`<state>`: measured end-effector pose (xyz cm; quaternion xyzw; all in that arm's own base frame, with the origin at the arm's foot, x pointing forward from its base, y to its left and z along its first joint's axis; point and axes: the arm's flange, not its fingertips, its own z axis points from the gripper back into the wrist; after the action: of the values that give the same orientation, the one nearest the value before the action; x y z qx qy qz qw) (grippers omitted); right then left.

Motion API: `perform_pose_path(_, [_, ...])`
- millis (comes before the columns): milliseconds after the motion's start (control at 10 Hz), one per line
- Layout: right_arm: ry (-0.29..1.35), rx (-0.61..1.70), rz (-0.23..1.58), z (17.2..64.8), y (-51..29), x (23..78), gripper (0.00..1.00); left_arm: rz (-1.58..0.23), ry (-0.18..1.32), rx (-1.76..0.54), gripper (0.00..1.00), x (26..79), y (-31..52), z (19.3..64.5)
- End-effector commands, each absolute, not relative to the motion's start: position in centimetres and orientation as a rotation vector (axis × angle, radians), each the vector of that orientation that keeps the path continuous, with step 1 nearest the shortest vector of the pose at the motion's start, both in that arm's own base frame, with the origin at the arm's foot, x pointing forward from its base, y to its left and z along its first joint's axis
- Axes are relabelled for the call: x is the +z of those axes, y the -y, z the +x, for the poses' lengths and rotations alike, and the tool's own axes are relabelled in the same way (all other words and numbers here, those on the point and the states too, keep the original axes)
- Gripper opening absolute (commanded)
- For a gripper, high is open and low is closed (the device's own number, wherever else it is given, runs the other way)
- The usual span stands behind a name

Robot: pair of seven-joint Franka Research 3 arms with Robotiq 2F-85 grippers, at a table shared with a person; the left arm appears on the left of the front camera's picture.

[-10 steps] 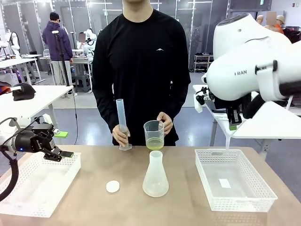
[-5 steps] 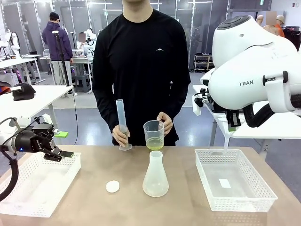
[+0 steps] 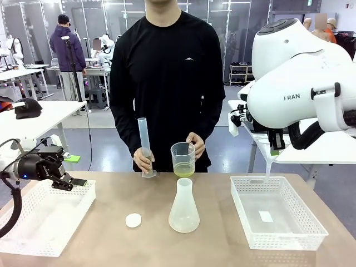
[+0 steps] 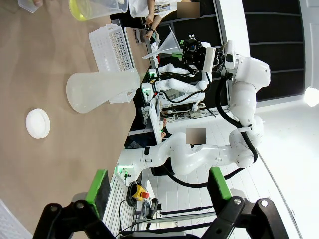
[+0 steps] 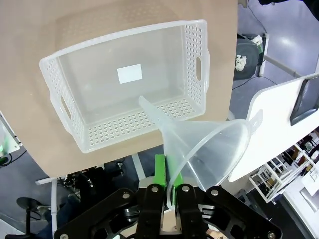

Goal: Prepare the solutions needed for the experiment.
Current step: Pick up the Plastic Funnel and insert it into the Big flask.

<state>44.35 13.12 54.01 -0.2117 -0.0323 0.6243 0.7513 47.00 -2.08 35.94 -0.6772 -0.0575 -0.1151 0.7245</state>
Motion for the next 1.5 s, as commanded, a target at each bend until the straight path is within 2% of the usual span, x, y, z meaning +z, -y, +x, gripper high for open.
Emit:
perform_pose_path(0, [0.061, 1.369, -0.467, 44.6, -13.2, 54.3, 0.00, -1.491, 0.133, -0.265, 1.00, 36.1, 2.1, 47.0])
perform_pose_path(100, [0.070, 1.364, -0.462, 44.3, -13.1, 54.0, 0.04, -1.491, 0.133, -0.265, 1.00, 36.1, 2.1, 47.0])
perform_pose_path(1000, [0.423, 1.759, -0.434, 35.2, -22.5, 56.5, 0.04, -1.491, 0.133, -0.265, 1.00, 36.1, 2.1, 47.0])
perform_pose_path(1400, [0.556, 1.830, -0.442, 34.6, -26.5, 55.9, 0.04, -1.491, 0.133, -0.265, 1.00, 36.1, 2.1, 47.0])
